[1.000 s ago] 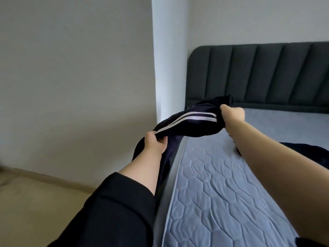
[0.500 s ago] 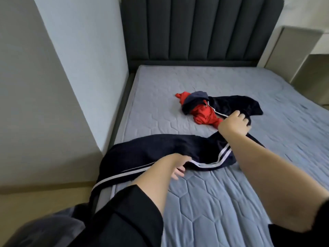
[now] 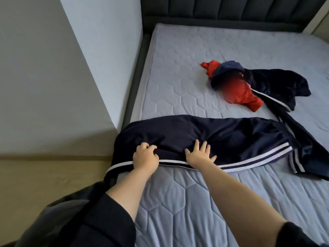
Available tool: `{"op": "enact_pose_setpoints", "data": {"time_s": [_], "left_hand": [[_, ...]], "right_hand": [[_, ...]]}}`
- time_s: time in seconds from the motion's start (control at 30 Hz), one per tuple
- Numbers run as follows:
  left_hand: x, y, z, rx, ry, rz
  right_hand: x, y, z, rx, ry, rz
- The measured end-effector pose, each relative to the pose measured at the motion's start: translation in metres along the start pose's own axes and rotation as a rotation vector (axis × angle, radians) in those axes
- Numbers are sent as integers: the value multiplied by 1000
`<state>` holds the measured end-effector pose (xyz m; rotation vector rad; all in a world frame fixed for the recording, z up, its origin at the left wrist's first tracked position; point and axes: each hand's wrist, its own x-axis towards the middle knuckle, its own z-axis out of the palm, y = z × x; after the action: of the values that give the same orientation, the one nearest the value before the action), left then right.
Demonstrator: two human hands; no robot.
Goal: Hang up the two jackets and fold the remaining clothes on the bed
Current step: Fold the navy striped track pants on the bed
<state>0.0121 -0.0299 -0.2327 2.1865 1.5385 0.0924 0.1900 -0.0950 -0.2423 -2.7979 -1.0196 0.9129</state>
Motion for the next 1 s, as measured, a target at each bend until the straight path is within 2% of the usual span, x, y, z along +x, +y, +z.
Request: {"op": "enact_pose_setpoints", "data": {"time_s": [0.1, 0.2, 0.33, 0.47, 0.53, 0.6, 0.77, 0.87, 0.93, 1.0], "left_hand": [[-1, -37, 16, 151, 48, 278], [3, -54, 15, 39, 24, 335], [-1, -82, 5, 102, 52, 482], [-14, -110, 1, 97, 115, 363], [-14, -117, -5, 56, 121, 232], [-9, -122, -12, 52, 76, 73], [-2, -126, -22, 155, -48, -132], [1, -144, -33, 181, -90, -189], [5, -154, -50, 130, 35, -206], [8, -162, -68, 38, 246, -230]], "right_hand": [[2, -15, 9, -79, 63, 90], [-9, -53, 20, -95, 132, 119], [-30, -94, 52, -101, 202, -154], [-48, -91, 70, -57, 275, -481], [-60, -90, 77, -41, 239, -694], [-69, -95, 86, -104, 188, -826], [-75, -129, 84, -274, 303, -718], [-75, -149, 71, -493, 350, -774], [-71, -155, 54, -570, 345, -810], [-67, -161, 33, -544, 391, -792]]}}
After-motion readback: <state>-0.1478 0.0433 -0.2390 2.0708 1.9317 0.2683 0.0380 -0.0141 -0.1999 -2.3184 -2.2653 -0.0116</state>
